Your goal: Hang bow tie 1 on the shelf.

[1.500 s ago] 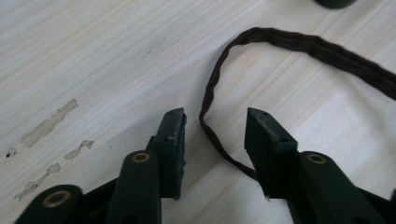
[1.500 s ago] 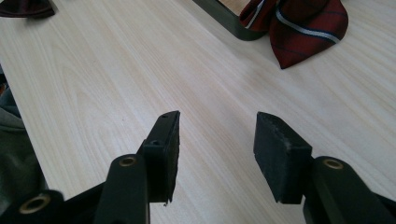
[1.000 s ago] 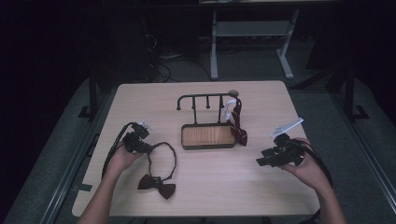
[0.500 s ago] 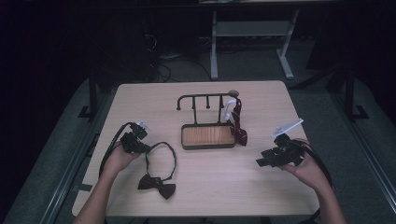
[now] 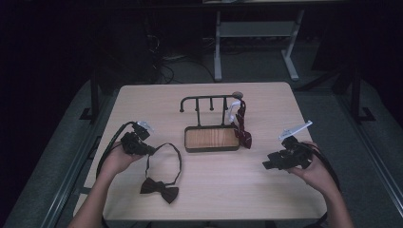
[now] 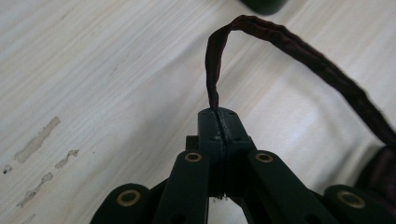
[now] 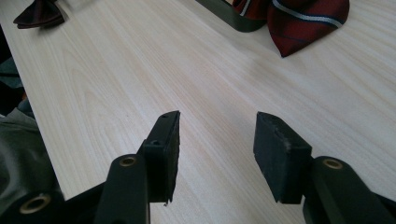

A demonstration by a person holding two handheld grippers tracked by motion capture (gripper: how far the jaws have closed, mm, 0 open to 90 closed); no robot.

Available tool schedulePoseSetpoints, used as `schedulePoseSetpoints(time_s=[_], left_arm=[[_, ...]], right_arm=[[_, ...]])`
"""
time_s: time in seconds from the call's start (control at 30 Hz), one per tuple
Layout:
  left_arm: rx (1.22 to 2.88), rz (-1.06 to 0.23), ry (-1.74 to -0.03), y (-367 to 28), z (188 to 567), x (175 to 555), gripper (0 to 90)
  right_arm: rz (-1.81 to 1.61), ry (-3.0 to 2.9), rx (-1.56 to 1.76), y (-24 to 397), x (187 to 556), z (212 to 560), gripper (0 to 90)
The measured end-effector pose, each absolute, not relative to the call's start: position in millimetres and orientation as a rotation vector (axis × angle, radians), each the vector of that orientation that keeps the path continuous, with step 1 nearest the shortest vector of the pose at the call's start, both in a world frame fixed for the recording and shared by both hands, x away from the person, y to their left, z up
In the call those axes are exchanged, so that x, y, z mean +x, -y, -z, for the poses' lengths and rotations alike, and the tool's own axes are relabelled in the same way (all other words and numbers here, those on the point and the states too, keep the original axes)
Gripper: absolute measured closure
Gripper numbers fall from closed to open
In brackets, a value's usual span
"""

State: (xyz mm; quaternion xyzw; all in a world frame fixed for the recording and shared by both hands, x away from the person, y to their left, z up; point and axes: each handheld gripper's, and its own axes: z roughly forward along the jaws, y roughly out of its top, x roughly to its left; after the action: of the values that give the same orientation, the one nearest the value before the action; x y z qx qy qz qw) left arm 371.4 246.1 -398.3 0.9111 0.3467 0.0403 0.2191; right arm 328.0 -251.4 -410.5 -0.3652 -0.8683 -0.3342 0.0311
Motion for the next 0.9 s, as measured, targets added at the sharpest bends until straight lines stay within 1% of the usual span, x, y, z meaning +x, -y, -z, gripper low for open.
schedulePoseSetpoints(time_s=[0.3,0.57,0.9], left_arm=[[2.515,-0.105,-0.892,-244,374,363,89.7],[2.513,-0.088,-0.847,-242,364,357,89.7],[2.535,-0.113,-0.794,-235,343,348,89.8]], right_arm=[[1.035,2.669,-1.127,253,328,410,50.8],[1.035,2.674,-1.127,253,327,409,51.0],[1.045,2.669,-1.125,255,326,410,50.9]])
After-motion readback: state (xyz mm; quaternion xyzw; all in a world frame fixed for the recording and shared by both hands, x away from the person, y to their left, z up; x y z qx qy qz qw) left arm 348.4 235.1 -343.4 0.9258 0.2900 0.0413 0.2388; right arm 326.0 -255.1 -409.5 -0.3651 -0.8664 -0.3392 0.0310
